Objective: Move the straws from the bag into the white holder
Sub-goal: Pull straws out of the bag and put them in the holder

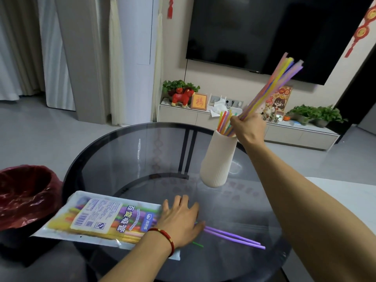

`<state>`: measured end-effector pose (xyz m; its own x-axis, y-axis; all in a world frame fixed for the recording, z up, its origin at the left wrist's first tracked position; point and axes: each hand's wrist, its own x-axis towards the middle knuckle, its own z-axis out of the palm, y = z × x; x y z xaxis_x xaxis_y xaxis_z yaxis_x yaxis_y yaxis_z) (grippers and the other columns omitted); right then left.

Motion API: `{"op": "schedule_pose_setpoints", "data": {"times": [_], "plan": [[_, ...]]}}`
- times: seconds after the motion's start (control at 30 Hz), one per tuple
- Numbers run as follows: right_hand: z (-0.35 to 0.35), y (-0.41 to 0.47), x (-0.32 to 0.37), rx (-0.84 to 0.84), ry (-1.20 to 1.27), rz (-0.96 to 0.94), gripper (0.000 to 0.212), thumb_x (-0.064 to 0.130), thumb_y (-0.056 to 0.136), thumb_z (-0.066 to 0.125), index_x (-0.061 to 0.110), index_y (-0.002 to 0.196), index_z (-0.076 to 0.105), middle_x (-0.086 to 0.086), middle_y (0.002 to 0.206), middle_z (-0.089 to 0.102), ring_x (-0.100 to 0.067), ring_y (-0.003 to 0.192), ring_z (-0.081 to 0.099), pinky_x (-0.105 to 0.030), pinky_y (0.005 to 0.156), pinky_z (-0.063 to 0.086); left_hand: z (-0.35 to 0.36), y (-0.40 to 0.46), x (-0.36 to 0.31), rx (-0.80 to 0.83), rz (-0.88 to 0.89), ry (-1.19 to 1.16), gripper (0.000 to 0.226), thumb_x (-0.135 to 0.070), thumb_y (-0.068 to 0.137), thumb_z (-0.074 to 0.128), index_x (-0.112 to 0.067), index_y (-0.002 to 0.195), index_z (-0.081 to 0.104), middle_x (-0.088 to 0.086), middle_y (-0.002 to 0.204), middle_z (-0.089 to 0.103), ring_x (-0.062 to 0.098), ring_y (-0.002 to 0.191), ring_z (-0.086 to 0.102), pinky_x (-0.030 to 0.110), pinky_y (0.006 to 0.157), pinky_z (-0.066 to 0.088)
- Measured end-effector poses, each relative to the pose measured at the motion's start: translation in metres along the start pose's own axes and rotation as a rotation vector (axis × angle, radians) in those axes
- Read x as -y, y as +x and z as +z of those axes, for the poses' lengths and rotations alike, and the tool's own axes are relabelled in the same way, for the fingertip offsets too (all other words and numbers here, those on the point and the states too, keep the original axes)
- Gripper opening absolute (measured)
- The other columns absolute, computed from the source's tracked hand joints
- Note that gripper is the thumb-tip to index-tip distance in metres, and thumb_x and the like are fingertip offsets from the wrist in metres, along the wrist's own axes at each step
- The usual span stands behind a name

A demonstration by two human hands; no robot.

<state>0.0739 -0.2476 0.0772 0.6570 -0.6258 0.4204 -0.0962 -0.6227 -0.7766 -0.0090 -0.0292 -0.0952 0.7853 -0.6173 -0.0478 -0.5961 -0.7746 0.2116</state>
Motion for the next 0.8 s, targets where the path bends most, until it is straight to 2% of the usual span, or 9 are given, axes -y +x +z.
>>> {"op": "schedule_pose_setpoints", "data": {"times": [0.07, 0.13, 0.23, 0.33, 0.4, 0.47, 0.57, 0.7, 0.8], "plan": [[0.001, -0.002, -0.001, 0.094, -0.023, 0.027, 0.023, 0.025, 0.083, 0.066, 0.006, 0.073, 0.073, -0.002, 0.063, 0.065, -0.019, 0.06, 0.059, -0.024, 0.048, 0.043, -0.001, -0.001, 0.001, 0.006, 0.0, -0.013, 0.044, -0.058, 0.095, 0.038, -0.024, 0.12, 0.048, 0.009, 0.131, 0.041, 0.03, 0.129, 0.033, 0.058, 0.111, 0.022], [-0.001, -0.002, 0.002, 0.144, -0.019, 0.042, 0.025, 0.028, 0.083, 0.07, 0.014, 0.062, 0.068, 0.006, 0.054, 0.061, -0.01, 0.053, 0.056, -0.022, 0.045, 0.04, -0.001, -0.001, 0.001, 0.007, 0.001, -0.02, 0.042, -0.058, 0.095, 0.038, -0.025, 0.119, 0.049, 0.008, 0.13, 0.041, 0.03, 0.128, 0.034, 0.057, 0.111, 0.023], [-0.005, -0.001, 0.01, 0.152, 0.01, 0.057, 0.028, 0.027, 0.082, 0.075, 0.017, 0.061, 0.059, 0.002, 0.06, 0.061, -0.014, 0.056, 0.056, -0.025, 0.05, 0.044, -0.002, -0.001, 0.001, 0.023, 0.002, -0.028, 0.042, -0.058, 0.095, 0.038, -0.026, 0.12, 0.049, 0.008, 0.131, 0.041, 0.03, 0.128, 0.034, 0.057, 0.112, 0.022], [-0.01, 0.0, 0.017, 0.177, 0.023, 0.029, 0.019, 0.024, 0.083, 0.076, 0.005, 0.083, 0.074, -0.014, 0.081, 0.076, -0.021, 0.07, 0.066, -0.041, 0.07, 0.061, -0.002, -0.001, 0.001, 0.036, -0.002, -0.036, 0.042, -0.058, 0.095, 0.038, -0.027, 0.12, 0.049, 0.007, 0.132, 0.041, 0.029, 0.13, 0.033, 0.057, 0.113, 0.022], [-0.014, -0.001, 0.02, 0.179, 0.034, 0.006, 0.021, 0.024, 0.085, 0.077, 0.004, 0.092, 0.075, -0.016, 0.089, 0.076, -0.024, 0.077, 0.068, -0.048, 0.083, 0.063, -0.002, -0.001, 0.001, 0.042, -0.002, -0.04, 0.042, -0.058, 0.095, 0.038, -0.027, 0.121, 0.049, 0.007, 0.133, 0.041, 0.029, 0.13, 0.033, 0.057, 0.113, 0.022], [-0.018, -0.004, 0.024, 0.169, 0.039, -0.025, 0.028, 0.027, 0.086, 0.077, 0.005, 0.103, 0.075, -0.011, 0.092, 0.073, -0.026, 0.085, 0.07, -0.049, 0.087, 0.062, -0.003, 0.0, 0.002, 0.042, 0.001, -0.045, 0.043, -0.059, 0.095, 0.038, -0.027, 0.122, 0.049, 0.007, 0.134, 0.041, 0.029, 0.131, 0.033, 0.056, 0.113, 0.023], [-0.024, -0.011, 0.024, 0.119, -0.01, -0.141, 0.051, 0.037, 0.091, 0.07, 0.006, 0.131, 0.063, -0.014, 0.12, 0.068, -0.028, 0.107, 0.067, -0.047, 0.095, 0.058, -0.007, -0.001, 0.005, 0.0, 0.022, -0.071, 0.048, -0.062, 0.091, 0.041, -0.027, 0.124, 0.048, 0.005, 0.134, 0.04, 0.027, 0.134, 0.028, 0.058, 0.116, 0.018], [-0.032, -0.028, 0.019, -0.02, -0.026, -0.31, 0.05, 0.04, 0.1, 0.055, 0.009, 0.139, 0.05, -0.013, 0.134, 0.051, -0.022, 0.119, 0.049, -0.037, 0.098, 0.045, -0.017, -0.008, 0.013, -0.013, 0.086, -0.047, 0.079, -0.079, 0.073, 0.043, -0.031, 0.136, 0.041, 0.002, 0.139, 0.037, 0.025, 0.139, 0.022, 0.062, 0.118, 0.007], [-0.044, -0.053, 0.008, -0.15, 0.04, -0.45, 0.028, 0.029, 0.099, 0.051, 0.007, 0.113, 0.063, -0.009, 0.106, 0.064, -0.014, 0.089, 0.054, -0.031, 0.078, 0.045, -0.023, -0.02, 0.029, 0.129, 0.107, 0.041, 0.117, -0.089, 0.055, 0.05, -0.03, 0.15, 0.018, 0.004, 0.154, 0.023, 0.024, 0.147, 0.008, 0.067, 0.116, 0.0]]}}
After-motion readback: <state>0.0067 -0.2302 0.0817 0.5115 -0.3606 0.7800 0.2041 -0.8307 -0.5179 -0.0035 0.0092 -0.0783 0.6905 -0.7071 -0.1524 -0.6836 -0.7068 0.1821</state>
